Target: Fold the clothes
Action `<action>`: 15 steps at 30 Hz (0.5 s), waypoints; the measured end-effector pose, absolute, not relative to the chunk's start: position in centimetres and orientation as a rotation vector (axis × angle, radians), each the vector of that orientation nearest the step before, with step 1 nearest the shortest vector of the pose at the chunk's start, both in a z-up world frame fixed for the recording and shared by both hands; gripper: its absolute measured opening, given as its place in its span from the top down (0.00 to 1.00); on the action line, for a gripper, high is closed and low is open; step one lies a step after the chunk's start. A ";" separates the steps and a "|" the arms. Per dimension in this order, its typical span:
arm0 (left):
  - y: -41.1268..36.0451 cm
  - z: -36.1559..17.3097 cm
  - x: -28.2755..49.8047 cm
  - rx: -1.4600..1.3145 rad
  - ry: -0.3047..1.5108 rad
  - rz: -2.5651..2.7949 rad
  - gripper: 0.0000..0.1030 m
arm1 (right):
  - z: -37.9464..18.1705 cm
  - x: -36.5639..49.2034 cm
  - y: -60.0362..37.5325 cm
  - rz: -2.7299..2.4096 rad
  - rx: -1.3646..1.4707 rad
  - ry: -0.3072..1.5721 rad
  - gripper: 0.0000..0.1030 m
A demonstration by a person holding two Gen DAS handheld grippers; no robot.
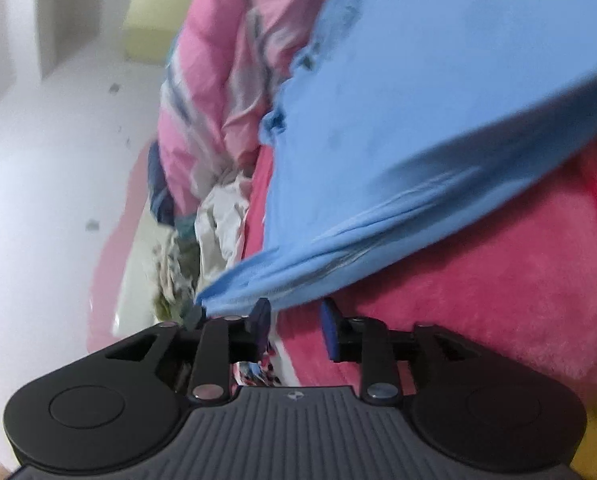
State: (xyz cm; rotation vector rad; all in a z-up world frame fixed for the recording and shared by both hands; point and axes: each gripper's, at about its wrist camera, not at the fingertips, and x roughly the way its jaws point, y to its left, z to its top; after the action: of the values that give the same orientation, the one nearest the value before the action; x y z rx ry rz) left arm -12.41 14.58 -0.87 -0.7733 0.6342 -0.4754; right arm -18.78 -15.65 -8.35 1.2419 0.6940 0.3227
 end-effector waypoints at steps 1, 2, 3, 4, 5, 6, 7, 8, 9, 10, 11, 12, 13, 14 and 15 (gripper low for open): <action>14.6 -1.0 -12.4 -0.776 0.639 -0.474 1.00 | -8.8 -18.8 -15.9 0.317 1.274 0.691 0.68; 14.7 -1.0 -12.5 -0.779 0.643 -0.471 1.00 | -9.0 -18.9 -16.1 0.314 1.299 0.684 0.68; 14.8 -1.0 -12.7 -0.782 0.646 -0.469 1.00 | -9.1 -19.0 -16.3 0.312 1.313 0.675 0.68; 14.9 -1.1 -12.8 -0.781 0.647 -0.467 1.00 | -9.1 -19.0 -16.4 0.307 1.318 0.663 0.67; 15.0 -1.1 -12.9 -0.779 0.650 -0.464 1.00 | -9.1 -19.1 -16.6 0.301 1.323 0.653 0.67; 15.1 -1.2 -13.0 -0.778 0.653 -0.461 1.00 | -9.1 -19.1 -16.8 0.294 1.327 0.643 0.67; 15.1 -1.3 -13.1 -0.779 0.656 -0.456 1.00 | -9.2 -19.1 -16.9 0.289 1.333 0.635 0.67; 15.1 -1.4 -13.1 -0.781 0.661 -0.452 1.00 | -9.4 -19.0 -16.9 0.285 1.344 0.632 0.67; 15.2 -1.5 -13.1 -0.783 0.665 -0.448 1.00 | -9.6 -19.0 -17.0 0.282 1.354 0.629 0.67; 15.2 -1.6 -13.1 -0.785 0.668 -0.445 1.00 | -9.8 -18.9 -17.0 0.279 1.362 0.627 0.68; 15.2 -1.7 -13.1 -0.787 0.672 -0.441 1.00 | -10.0 -19.0 -17.1 0.278 1.370 0.625 0.68; 15.2 -1.7 -13.0 -0.790 0.674 -0.437 1.00 | -10.1 -19.0 -17.2 0.279 1.380 0.623 0.68; 15.2 -1.7 -13.0 -0.792 0.676 -0.432 1.00 | -10.2 -19.1 -17.2 0.282 1.392 0.623 0.68; 15.2 -1.6 -13.0 -0.795 0.671 -0.431 1.00 | -10.3 -19.1 -17.2 0.287 1.403 0.624 0.68; 15.1 -1.4 -12.9 -0.797 0.666 -0.430 1.00 | -10.4 -19.2 -17.2 0.293 1.416 0.625 0.67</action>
State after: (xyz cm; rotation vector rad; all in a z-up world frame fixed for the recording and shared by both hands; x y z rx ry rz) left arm -12.93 15.13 -1.42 -0.7968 0.6663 -0.4298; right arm -19.15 -17.22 -10.38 1.4159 0.6247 0.2933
